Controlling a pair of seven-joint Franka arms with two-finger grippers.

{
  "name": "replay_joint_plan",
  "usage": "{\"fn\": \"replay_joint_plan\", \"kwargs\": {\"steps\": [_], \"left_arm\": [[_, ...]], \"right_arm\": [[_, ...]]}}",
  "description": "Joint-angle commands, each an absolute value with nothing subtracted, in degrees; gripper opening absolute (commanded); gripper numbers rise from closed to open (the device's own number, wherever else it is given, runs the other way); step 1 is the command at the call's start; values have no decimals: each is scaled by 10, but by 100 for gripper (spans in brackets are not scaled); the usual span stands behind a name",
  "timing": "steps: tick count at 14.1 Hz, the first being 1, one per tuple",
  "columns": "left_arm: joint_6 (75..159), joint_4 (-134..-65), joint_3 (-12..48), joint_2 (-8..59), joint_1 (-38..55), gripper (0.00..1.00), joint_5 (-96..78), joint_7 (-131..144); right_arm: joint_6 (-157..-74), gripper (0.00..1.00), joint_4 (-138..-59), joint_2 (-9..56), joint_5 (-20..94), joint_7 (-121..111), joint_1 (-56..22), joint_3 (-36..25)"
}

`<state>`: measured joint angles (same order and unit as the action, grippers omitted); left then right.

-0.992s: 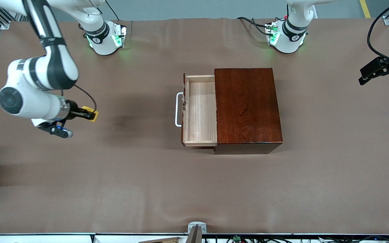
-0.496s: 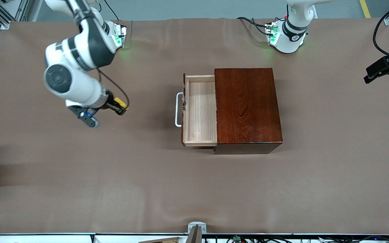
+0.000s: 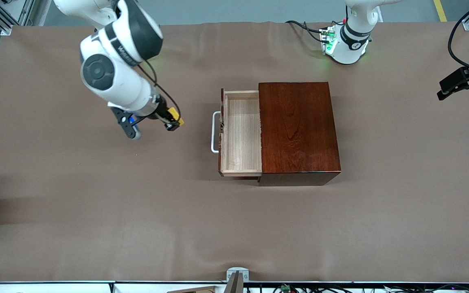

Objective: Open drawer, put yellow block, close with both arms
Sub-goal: 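Carry the yellow cube with the right gripper over the open drawer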

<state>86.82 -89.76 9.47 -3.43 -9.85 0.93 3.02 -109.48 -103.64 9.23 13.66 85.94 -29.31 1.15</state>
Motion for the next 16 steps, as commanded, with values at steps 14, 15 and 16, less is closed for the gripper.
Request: {"fn": "replay_joint_plan", "kwargs": {"steps": [14, 15, 16], "left_arm": [[860, -907, 98, -43, -105, 100, -5, -24], [860, -907, 98, -42, -105, 100, -5, -24], [860, -907, 98, -42, -104, 100, -5, -24]], "right_arm": [[-1253, 0, -973, 208, 140, 1179, -454, 3], [-1261, 0, -973, 214, 140, 1179, -455, 3], [-1265, 0, -973, 220, 140, 1179, -458, 3]]}}
